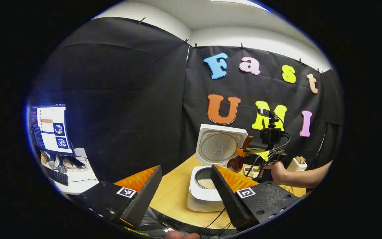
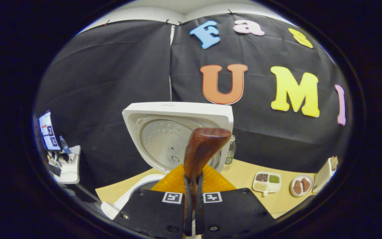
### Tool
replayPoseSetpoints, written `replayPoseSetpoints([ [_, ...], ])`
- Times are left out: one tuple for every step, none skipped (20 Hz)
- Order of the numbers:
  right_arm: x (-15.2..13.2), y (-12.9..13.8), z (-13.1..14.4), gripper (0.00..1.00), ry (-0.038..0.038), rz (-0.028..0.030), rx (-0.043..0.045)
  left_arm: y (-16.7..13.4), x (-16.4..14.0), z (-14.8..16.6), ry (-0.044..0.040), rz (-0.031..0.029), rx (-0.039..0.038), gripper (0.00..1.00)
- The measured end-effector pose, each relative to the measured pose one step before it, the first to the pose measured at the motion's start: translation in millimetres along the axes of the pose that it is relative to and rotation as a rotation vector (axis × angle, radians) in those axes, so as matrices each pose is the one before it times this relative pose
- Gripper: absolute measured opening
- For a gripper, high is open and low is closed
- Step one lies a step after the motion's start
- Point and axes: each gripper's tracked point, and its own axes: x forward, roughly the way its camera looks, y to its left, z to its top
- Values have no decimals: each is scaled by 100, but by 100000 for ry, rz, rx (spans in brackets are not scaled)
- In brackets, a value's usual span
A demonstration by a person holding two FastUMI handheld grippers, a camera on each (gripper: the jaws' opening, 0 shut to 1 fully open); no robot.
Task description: Close the left gripper, press the button to open the rice cooker; take a wooden spoon from the chopstick holder with the right hand, scoop a spoonful of rice and pour it into the rice cooker, then put the wooden spoon back into the chopstick holder.
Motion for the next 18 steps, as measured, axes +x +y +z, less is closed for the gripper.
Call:
replayPoseSetpoints([
  [-188,518,434,9,-1053,493,-4916,-22,-70,40,-314,-320,40,94],
  [-316,486,405,9,-1185,811,-5903,-170,45,95,-255,-254,-226,94],
  [-365,568,397,9,-1400,669,-6011,1,-146,92,-225,-208,-452,94],
  [-333,468,66,9,-1455,718,-6181,91,-182,144,-472,-318,-492,94],
  [-260,434,110,9,-1100,505,-4142,-24,-119,135,-630,-375,-349,94],
  [-74,523,37,9,-858,866,-3364,-157,-40,137,-481,-165,-223,94],
  [-272,614,97,9,-868,1043,-2428,86,-114,86,-589,-201,-230,94],
  [-142,516,77,10,-1239,638,-1755,3,83,42,-312,-94,-387,94],
  [-218,371,146,9,-709,22,-1787,-10,-47,-18,180,-146,-655,94],
  [-212,174,131,9,-401,-13,-1490,-26,-29,-61,-10,-151,-618,94],
  [-119,228,238,9,-545,40,-1201,-66,-122,43,-452,-405,-275,94],
  [-150,241,187,9,-384,24,-583,-3,7,101,-290,68,-60,94],
  [-91,143,145,9,-584,-150,109,-133,40,35,0,-131,-5,94],
  [4,-116,124,9,-601,-411,821,-181,-36,-62,-5,-43,-7,94],
  [-80,-140,156,9,-464,-596,1498,61,-108,46,-182,-47,-105,94],
  [-180,-118,153,9,-438,-795,2543,99,-22,0,-352,-189,-211,94],
  [-253,-125,224,9,36,-488,3759,-141,-77,86,-19,-280,-783,94],
  [-358,-309,232,9,353,-344,4989,16,-60,52,7,-263,-1158,94],
])
